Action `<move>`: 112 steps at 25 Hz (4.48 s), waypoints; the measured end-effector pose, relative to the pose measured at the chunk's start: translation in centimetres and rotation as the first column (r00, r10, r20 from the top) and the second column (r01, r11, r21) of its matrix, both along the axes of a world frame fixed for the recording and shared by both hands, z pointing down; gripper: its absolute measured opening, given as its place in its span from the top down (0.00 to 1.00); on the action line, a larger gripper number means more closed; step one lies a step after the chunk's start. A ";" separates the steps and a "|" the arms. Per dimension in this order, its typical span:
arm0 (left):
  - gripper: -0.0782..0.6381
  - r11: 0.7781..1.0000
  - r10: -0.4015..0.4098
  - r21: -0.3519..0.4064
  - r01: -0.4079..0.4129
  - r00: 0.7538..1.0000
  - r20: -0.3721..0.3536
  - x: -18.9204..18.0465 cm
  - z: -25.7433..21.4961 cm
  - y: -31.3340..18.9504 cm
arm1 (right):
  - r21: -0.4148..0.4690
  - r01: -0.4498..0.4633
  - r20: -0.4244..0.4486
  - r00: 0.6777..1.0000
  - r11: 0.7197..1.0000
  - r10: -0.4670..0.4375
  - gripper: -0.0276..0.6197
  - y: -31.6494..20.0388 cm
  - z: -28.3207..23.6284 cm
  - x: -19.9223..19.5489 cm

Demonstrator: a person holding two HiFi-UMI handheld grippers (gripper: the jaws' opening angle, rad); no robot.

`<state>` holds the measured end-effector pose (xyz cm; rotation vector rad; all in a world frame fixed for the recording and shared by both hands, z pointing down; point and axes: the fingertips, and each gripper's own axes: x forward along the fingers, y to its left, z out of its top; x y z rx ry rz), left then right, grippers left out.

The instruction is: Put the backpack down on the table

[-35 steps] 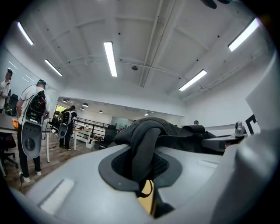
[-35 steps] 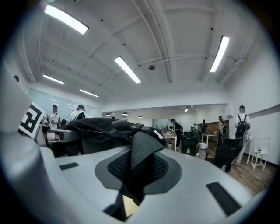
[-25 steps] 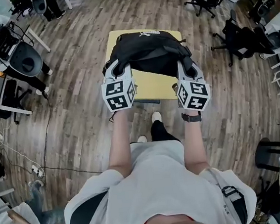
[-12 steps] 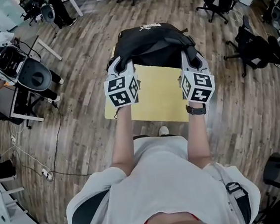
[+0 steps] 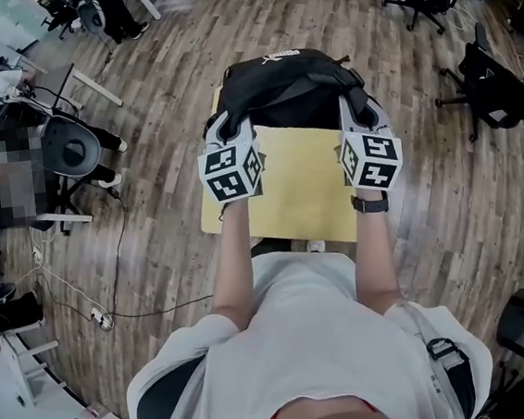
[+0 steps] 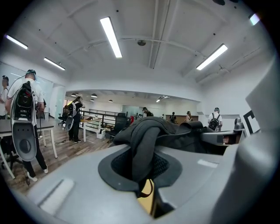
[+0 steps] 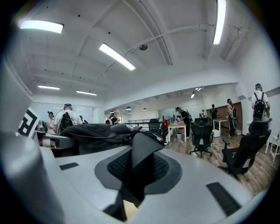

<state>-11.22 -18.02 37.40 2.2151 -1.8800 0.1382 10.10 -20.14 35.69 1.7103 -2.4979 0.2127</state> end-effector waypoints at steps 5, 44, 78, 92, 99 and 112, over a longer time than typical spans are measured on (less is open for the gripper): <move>0.84 1.000 0.009 -0.014 -0.009 1.000 -0.017 -1.6 0.9 -4.4 | -0.011 -0.005 -0.015 1.000 1.000 0.004 0.85 -4.2 0.5 -1.6; 0.84 0.957 0.039 -0.284 -0.061 0.996 -0.083 -3.2 15.7 -18.3 | -0.315 -0.096 -0.094 0.993 0.944 0.070 0.85 -17.9 15.2 -4.0; 0.84 0.877 0.035 -0.474 -0.084 0.993 -0.110 -2.5 28.2 -19.3 | -0.511 -0.107 -0.151 0.988 0.853 0.033 0.85 -18.9 27.2 -4.1; 0.84 0.841 0.062 -0.531 -0.104 0.993 -0.097 -2.1 31.8 -17.7 | -0.568 -0.089 -0.147 0.989 0.818 0.005 0.85 -16.9 31.4 -4.1; 0.84 0.831 0.077 -0.547 -0.103 0.995 -0.071 -2.1 33.1 -16.9 | -0.581 -0.096 -0.193 0.981 0.809 -0.023 0.85 -16.1 32.9 -4.3; 0.84 0.733 0.116 -0.669 -0.121 0.992 -0.052 -2.1 38.0 -14.3 | -0.652 -0.086 -0.190 0.980 0.754 -0.053 0.85 -14.2 36.4 -4.3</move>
